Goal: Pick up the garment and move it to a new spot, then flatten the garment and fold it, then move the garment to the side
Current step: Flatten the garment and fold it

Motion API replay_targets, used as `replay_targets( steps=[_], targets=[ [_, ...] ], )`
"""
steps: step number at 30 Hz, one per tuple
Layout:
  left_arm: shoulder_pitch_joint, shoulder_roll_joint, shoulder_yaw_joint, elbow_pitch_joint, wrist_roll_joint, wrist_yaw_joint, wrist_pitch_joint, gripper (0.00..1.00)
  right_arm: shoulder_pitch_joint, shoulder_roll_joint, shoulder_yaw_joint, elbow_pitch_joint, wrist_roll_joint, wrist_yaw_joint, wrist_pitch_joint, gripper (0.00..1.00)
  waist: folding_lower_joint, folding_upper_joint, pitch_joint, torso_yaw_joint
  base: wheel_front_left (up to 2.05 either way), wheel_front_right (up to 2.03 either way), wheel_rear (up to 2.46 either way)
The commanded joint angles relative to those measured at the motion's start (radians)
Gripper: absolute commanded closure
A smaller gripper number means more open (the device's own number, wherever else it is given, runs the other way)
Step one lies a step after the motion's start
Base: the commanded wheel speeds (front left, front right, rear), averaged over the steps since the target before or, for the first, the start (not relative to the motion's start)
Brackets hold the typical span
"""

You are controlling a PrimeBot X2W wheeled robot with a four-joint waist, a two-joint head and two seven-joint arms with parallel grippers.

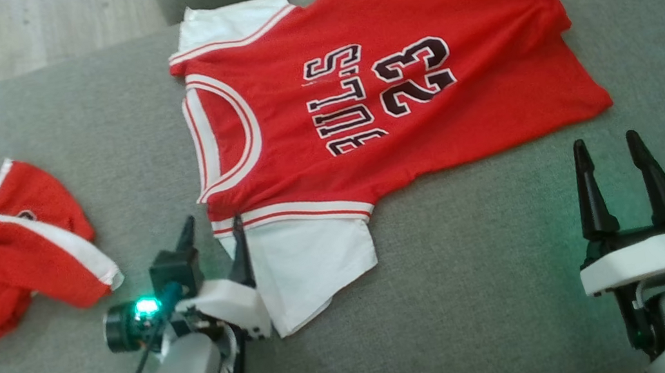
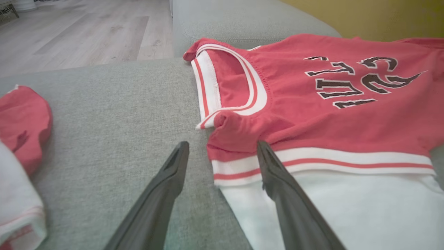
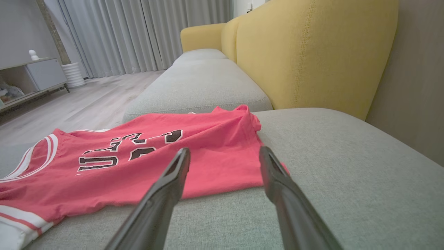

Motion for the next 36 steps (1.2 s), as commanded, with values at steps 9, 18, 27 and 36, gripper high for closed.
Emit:
replay_targets(
  steps=[9,18,27,36],
  targets=[
    [-0.148,0.054,0.031,0.089,-0.005,-0.014,0.040,0.40,-0.054,-0.005,0.049,-0.048,0.024,-0.001,-0.011,0.00,0.0000,0.0000,0.066,-0.049,0.00,0.00,0.00],
    [-0.268,0.100,0.043,0.144,-0.003,-0.031,-0.005,1.00,-0.074,-0.005,0.062,-0.051,0.032,-0.001,-0.011,0.00,0.0000,0.0000,0.087,-0.070,0.00,0.00,0.00],
    [-0.354,0.102,0.034,0.175,0.020,-0.031,-0.054,0.00,-0.086,-0.005,0.080,-0.044,0.032,-0.001,-0.011,0.00,0.0000,0.0000,0.072,-0.059,0.00,0.00,0.00],
    [-0.269,0.060,0.042,0.101,0.013,-0.030,-0.066,0.00,-0.050,-0.005,0.057,-0.084,0.006,-0.001,-0.011,0.00,0.0000,0.0000,0.029,0.017,0.00,0.00,0.00]
  ],
)
